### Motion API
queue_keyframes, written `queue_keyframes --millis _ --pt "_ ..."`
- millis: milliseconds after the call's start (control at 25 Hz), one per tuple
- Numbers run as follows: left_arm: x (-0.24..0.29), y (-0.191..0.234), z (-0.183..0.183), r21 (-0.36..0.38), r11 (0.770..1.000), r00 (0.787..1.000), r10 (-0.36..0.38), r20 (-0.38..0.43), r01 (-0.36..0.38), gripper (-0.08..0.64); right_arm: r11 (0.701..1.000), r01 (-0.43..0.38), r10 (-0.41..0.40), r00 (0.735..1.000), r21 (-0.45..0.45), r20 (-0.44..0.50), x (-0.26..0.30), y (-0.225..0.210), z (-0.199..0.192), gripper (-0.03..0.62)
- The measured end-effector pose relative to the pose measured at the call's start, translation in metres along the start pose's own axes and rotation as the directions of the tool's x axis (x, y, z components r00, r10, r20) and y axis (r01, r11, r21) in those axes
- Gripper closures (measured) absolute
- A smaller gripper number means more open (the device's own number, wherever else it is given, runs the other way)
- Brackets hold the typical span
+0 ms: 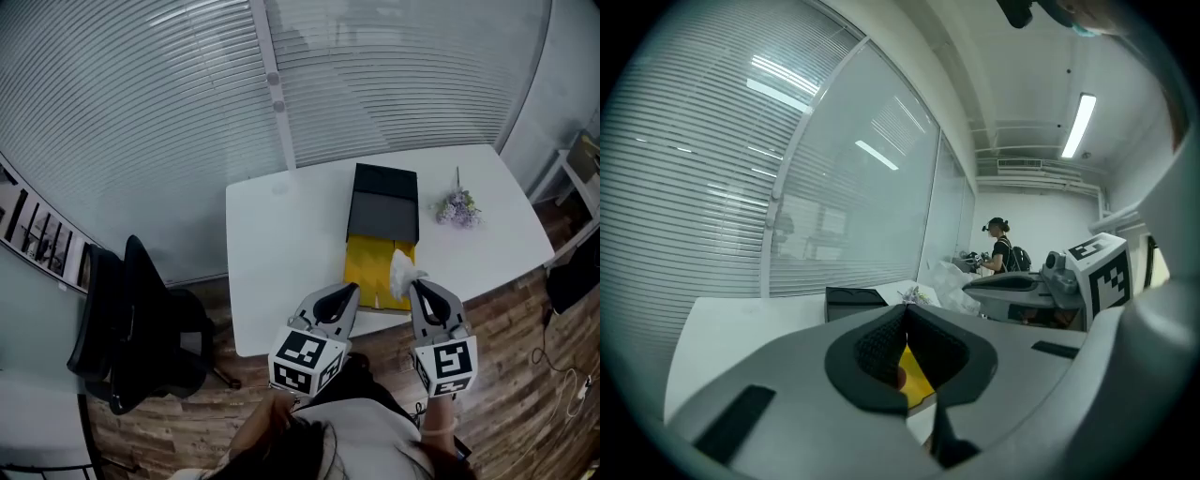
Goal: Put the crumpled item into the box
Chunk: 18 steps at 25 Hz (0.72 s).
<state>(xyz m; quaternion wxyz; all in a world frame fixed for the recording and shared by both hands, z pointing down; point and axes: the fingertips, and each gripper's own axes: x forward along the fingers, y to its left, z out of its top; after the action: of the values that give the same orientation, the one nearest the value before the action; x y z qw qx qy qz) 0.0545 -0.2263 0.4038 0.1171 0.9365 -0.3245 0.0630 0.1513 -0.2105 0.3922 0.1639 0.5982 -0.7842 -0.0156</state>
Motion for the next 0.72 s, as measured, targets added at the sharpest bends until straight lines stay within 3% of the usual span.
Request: queue_keyframes --millis 720 --pt "0.038 0.022 0.004 -0.013 0.998 0.998 0.053 -0.027 -0.053 0.541 0.982 -0.113 0.098 0.990 -0.149 -0.105 0.070 -0.008 -0.033 0.563"
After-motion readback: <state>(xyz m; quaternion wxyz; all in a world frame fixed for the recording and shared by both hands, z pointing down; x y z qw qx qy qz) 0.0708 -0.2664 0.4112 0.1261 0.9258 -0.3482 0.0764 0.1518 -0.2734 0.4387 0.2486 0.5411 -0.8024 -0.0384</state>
